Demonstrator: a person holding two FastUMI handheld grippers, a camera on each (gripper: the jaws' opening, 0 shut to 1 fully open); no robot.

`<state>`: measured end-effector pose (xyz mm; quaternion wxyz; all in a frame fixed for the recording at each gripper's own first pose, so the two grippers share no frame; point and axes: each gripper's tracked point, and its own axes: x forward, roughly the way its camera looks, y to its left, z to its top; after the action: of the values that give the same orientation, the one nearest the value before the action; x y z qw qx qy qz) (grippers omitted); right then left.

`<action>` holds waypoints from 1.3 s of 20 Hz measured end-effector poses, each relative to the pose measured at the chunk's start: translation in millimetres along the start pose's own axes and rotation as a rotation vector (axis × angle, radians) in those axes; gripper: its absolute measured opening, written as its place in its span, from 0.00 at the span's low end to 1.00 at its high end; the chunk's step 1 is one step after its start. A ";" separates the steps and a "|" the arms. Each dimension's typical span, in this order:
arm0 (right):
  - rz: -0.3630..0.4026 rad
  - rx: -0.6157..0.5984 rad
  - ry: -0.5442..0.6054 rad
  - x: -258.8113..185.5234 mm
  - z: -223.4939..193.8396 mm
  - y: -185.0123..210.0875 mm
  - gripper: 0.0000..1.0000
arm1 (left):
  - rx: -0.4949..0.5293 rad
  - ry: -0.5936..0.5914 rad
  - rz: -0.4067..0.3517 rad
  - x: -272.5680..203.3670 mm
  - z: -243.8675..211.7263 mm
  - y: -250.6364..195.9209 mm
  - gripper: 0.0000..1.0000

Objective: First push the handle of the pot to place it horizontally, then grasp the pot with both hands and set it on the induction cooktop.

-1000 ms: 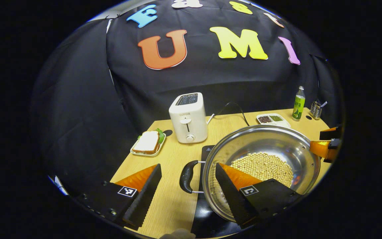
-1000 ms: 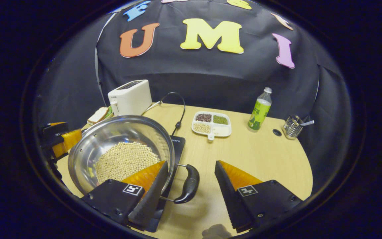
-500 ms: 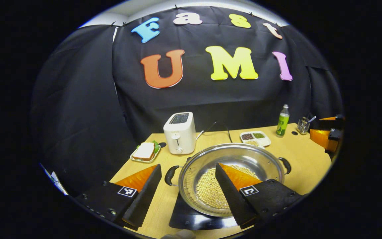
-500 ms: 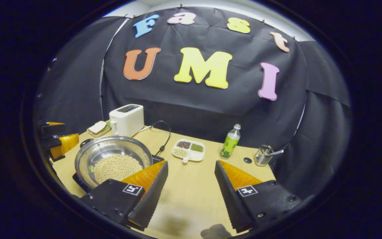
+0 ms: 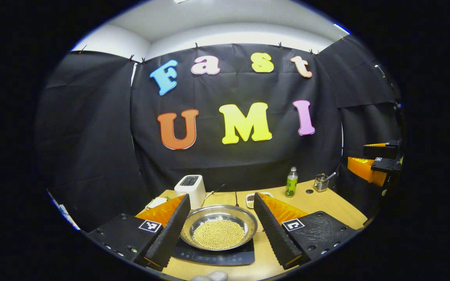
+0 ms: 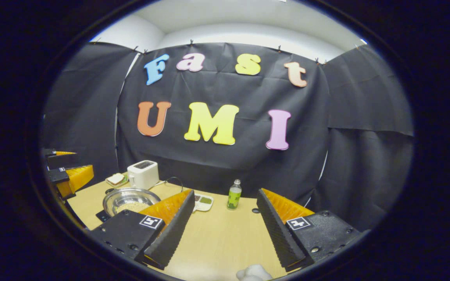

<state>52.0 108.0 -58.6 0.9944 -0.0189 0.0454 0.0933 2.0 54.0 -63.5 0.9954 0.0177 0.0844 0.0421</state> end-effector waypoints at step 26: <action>-0.024 0.118 -0.072 -145.9 14.7 -94.4 1.00 | -0.098 -0.100 -0.055 -120.1 65.4 -81.1 0.96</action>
<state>-71.8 -10.8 -27.6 0.9958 0.0426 0.0149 0.0792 -98.3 -39.0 17.6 0.9988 -0.0314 0.0327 0.0177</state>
